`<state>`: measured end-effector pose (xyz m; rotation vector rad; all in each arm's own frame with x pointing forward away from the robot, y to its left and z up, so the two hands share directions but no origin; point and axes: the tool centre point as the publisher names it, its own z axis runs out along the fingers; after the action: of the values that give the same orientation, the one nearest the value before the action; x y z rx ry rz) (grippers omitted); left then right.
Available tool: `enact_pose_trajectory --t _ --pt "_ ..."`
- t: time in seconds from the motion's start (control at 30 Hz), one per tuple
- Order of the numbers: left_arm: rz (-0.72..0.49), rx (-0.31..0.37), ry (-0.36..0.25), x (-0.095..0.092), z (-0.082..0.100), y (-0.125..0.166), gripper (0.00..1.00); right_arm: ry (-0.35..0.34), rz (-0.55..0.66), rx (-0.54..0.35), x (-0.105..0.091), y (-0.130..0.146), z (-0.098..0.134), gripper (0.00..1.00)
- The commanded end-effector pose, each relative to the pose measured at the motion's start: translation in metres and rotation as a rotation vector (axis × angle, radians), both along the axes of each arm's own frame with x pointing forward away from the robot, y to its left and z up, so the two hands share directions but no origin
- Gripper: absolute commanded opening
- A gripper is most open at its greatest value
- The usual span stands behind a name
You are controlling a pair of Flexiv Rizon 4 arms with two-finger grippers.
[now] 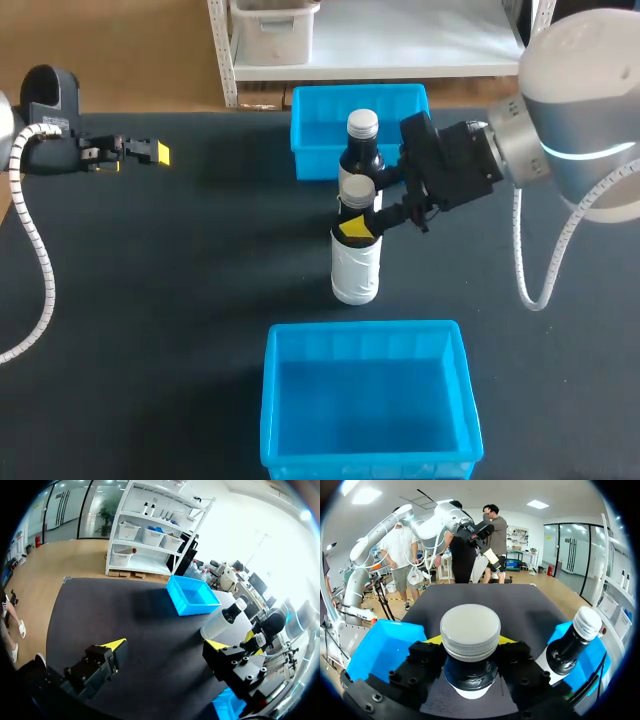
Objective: Pick up the bottle, and place it in the far bin if it is heavy, or in the near bin if it is light.
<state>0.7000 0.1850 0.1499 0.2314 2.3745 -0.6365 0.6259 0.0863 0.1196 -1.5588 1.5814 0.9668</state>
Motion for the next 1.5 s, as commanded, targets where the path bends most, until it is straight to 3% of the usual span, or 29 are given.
enact_pose_trajectory --t 0.03,0.23,0.33,0.4,0.93,1.5 --pt "0.000 0.000 0.000 0.000 0.000 0.000 1.00 0.000 0.001 0.004 0.000 0.000 -0.001 0.44" --pt "0.000 0.000 0.000 0.000 0.000 0.000 1.00 -0.001 0.001 0.003 0.001 -0.001 -0.001 0.32" --pt "0.000 0.000 0.000 0.000 0.000 0.000 1.00 0.000 0.001 0.003 0.001 -0.001 -0.001 0.16" --pt "0.000 0.000 0.000 0.000 0.000 0.000 1.00 -0.001 0.002 0.002 0.001 -0.001 -0.001 0.00" --pt "0.000 0.000 0.000 0.000 0.000 0.000 1.00 -0.028 -0.015 -0.023 -0.002 -0.020 0.029 0.00" --pt "0.000 0.000 0.000 0.000 0.000 0.000 1.00 -0.026 -0.109 -0.028 -0.004 -0.091 0.052 0.00"
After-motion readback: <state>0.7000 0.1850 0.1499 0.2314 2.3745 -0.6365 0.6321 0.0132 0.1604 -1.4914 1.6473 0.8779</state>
